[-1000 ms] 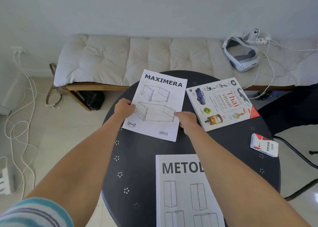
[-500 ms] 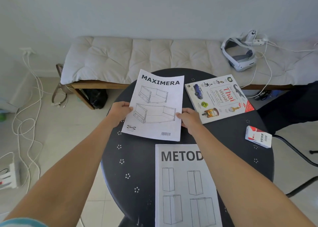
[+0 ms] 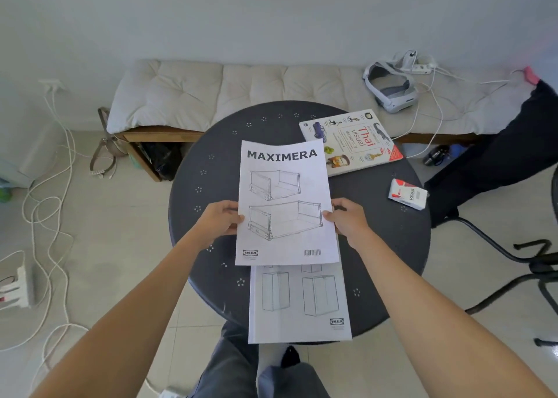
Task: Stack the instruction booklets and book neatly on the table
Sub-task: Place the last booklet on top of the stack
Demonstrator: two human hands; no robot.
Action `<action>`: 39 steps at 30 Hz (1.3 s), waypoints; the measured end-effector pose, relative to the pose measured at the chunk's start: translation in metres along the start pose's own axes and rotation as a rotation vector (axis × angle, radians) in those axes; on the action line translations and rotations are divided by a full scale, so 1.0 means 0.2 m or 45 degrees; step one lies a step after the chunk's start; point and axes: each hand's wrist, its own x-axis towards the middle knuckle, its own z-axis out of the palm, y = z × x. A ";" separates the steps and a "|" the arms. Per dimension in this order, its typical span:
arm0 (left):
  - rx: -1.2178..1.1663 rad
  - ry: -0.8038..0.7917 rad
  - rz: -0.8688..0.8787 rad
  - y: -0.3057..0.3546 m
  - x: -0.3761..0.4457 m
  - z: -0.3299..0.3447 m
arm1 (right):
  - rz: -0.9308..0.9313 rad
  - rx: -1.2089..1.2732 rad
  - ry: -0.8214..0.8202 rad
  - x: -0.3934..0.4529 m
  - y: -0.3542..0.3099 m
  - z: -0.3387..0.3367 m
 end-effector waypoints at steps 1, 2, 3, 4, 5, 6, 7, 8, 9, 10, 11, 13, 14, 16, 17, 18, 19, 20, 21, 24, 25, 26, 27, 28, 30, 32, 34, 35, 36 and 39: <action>-0.001 -0.006 -0.007 -0.04 -0.03 0.03 | 0.004 -0.004 0.005 -0.03 0.04 -0.02; 0.007 -0.007 -0.014 -0.07 -0.07 0.06 | 0.000 -0.004 0.011 -0.07 0.09 -0.04; 0.012 -0.005 -0.028 -0.11 -0.10 0.09 | -0.002 -0.006 0.019 -0.10 0.13 -0.06; 0.009 0.000 -0.040 -0.14 -0.13 0.11 | -0.003 -0.004 0.026 -0.12 0.17 -0.07; 0.004 0.003 -0.051 -0.18 -0.16 0.14 | 0.005 -0.005 0.025 -0.15 0.22 -0.08; 0.007 0.006 -0.064 -0.21 -0.19 0.16 | 0.019 -0.012 0.021 -0.18 0.27 -0.09; 0.018 0.012 -0.076 -0.25 -0.22 0.18 | 0.040 -0.024 0.017 -0.20 0.31 -0.10; 0.030 0.021 -0.088 -0.28 -0.24 0.20 | 0.055 -0.035 0.015 -0.23 0.35 -0.11; 0.040 0.029 -0.104 -0.31 -0.26 0.22 | 0.071 -0.045 0.016 -0.24 0.40 -0.12; 0.051 0.037 -0.118 -0.35 -0.28 0.23 | 0.081 -0.050 0.020 -0.26 0.44 -0.13; 0.062 0.047 -0.125 -0.37 -0.30 0.25 | 0.085 -0.053 0.020 -0.28 0.47 -0.14; 0.080 0.060 -0.133 -0.42 -0.32 0.28 | 0.088 -0.066 0.035 -0.31 0.51 -0.14; 0.087 0.068 -0.136 -0.44 -0.33 0.29 | 0.091 -0.078 0.047 -0.33 0.53 -0.14; 0.106 0.100 -0.148 -0.48 -0.33 0.31 | 0.091 -0.103 0.063 -0.35 0.55 -0.14; 0.114 0.125 -0.150 -0.50 -0.33 0.32 | 0.084 -0.113 0.064 -0.35 0.56 -0.13; 0.120 0.154 -0.151 -0.52 -0.33 0.32 | 0.080 -0.129 0.067 -0.36 0.56 -0.13; 0.132 0.181 -0.154 -0.54 -0.33 0.33 | 0.064 -0.158 0.075 -0.36 0.57 -0.13; 0.154 0.207 -0.159 -0.55 -0.33 0.33 | 0.044 -0.198 0.088 -0.37 0.56 -0.14; 0.186 0.230 -0.164 -0.56 -0.33 0.34 | 0.021 -0.246 0.104 -0.37 0.56 -0.14; 0.259 0.304 -0.158 -0.58 -0.33 0.34 | -0.009 -0.386 0.114 -0.37 0.56 -0.15; 0.269 0.325 -0.153 -0.58 -0.33 0.34 | -0.011 -0.432 0.109 -0.37 0.56 -0.15; 0.276 0.339 -0.148 -0.58 -0.33 0.34 | -0.006 -0.466 0.111 -0.36 0.57 -0.15; 0.288 0.344 -0.145 -0.58 -0.34 0.34 | -0.006 -0.503 0.120 -0.35 0.58 -0.15; 0.306 0.343 -0.142 -0.58 -0.34 0.34 | 0.001 -0.530 0.131 -0.33 0.59 -0.16; 0.357 0.336 -0.140 -0.57 -0.34 0.33 | -0.009 -0.576 0.142 -0.30 0.60 -0.16; 0.411 0.324 -0.127 -0.56 -0.34 0.31 | -0.015 -0.611 0.141 -0.30 0.57 -0.16; 0.484 0.326 -0.093 -0.53 -0.32 0.29 | 0.004 -0.611 0.146 -0.30 0.54 -0.17; 0.518 0.336 -0.068 -0.51 -0.31 0.27 | 0.015 -0.597 0.143 -0.29 0.52 -0.17; 0.550 0.349 -0.041 -0.48 -0.29 0.26 | 0.024 -0.583 0.139 -0.28 0.50 -0.18; 0.639 0.360 0.017 -0.35 -0.22 0.21 | 0.026 -0.532 0.145 -0.21 0.40 -0.18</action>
